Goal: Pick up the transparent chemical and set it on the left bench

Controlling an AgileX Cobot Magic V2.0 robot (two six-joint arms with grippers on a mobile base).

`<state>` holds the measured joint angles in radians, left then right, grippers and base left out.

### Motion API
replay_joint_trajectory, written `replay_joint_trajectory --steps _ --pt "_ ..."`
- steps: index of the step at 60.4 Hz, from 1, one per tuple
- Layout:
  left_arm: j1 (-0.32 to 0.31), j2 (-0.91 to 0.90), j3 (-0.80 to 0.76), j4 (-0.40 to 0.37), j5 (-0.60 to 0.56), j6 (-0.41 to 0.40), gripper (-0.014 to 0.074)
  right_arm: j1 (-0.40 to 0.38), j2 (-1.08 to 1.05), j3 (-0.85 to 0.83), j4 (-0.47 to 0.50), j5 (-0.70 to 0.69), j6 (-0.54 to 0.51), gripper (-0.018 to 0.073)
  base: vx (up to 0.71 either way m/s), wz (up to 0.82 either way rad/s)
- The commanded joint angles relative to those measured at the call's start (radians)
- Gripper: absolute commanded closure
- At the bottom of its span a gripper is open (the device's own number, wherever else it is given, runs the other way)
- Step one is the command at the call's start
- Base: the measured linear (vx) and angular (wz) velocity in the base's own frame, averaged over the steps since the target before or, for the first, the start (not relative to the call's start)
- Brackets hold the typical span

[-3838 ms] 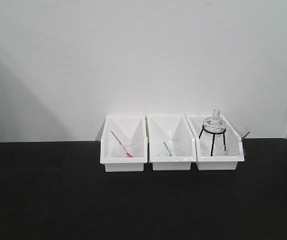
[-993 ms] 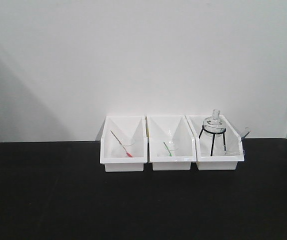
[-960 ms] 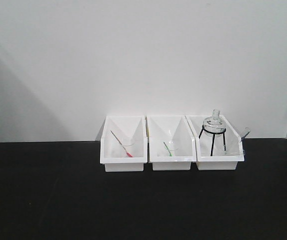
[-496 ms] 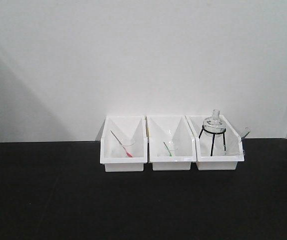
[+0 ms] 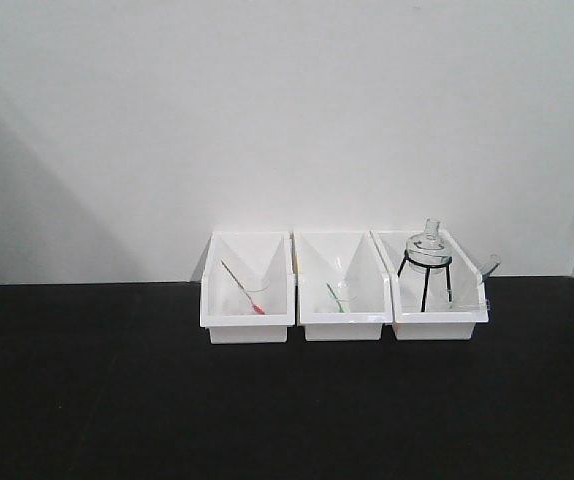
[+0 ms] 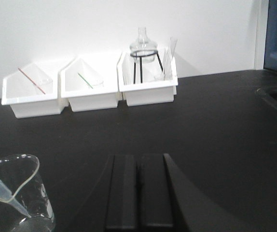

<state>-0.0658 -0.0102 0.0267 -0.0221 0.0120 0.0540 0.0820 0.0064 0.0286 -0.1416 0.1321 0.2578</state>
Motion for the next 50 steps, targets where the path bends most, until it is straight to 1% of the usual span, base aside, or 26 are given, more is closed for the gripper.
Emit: replay_joint_trajectory --steps 1,50 --pt "-0.002 -0.019 0.016 -0.001 -0.078 -0.008 0.0600 -0.006 -0.027 0.009 0.006 -0.056 -0.024 0.0566 0.00 0.00" --pt "-0.002 -0.019 0.016 -0.001 -0.078 -0.008 0.0600 -0.006 -0.024 0.009 0.012 -0.065 -0.023 0.0566 0.00 0.00"
